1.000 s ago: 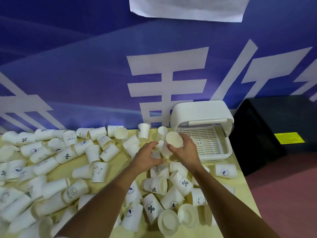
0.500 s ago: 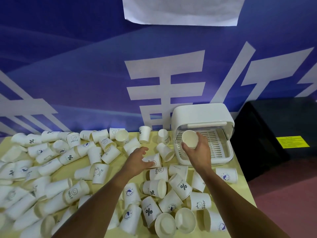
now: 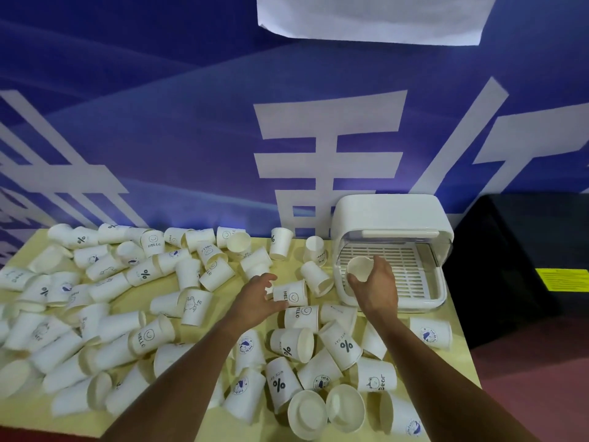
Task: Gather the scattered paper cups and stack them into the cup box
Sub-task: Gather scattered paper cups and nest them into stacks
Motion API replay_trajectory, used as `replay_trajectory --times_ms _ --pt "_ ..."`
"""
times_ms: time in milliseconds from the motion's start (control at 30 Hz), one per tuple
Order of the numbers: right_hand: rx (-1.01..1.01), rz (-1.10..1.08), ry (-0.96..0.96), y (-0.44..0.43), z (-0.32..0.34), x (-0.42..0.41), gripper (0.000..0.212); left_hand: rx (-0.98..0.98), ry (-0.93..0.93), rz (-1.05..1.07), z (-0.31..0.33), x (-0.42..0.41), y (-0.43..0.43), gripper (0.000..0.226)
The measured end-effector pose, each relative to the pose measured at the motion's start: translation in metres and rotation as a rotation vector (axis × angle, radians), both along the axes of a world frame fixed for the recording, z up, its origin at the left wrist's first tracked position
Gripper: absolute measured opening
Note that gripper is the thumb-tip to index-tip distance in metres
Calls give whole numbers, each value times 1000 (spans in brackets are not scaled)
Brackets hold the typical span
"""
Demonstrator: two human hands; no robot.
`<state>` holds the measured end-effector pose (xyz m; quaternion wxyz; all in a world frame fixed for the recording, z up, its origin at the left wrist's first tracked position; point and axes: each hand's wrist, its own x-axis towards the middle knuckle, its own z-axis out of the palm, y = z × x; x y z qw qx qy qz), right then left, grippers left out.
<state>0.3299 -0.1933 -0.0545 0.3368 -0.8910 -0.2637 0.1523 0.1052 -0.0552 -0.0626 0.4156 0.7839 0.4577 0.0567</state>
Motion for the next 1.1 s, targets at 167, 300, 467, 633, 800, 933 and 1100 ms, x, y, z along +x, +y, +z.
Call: replay_trajectory --times_ms 167,300,467,633,800,933,1100 --pt "8 144 -37 19 5 -31 62 36 0 33 3 -22 10 71" --pt "-6 288 -2 53 10 -66 61 52 -25 63 13 -51 32 69" --pt "-71 426 14 114 22 -128 64 74 -26 156 22 -116 76 68" --pt "-80 582 -4 183 31 -201 64 60 18 284 21 -200 124 68" --pt "-105 724 -17 249 32 -273 69 32 18 429 9 -280 163 61" --pt "-108 789 -8 291 24 -326 67 22 53 477 -4 -329 190 63" --pt "-209 913 -64 329 -1 -373 67 56 136 466 -23 -363 225 63"
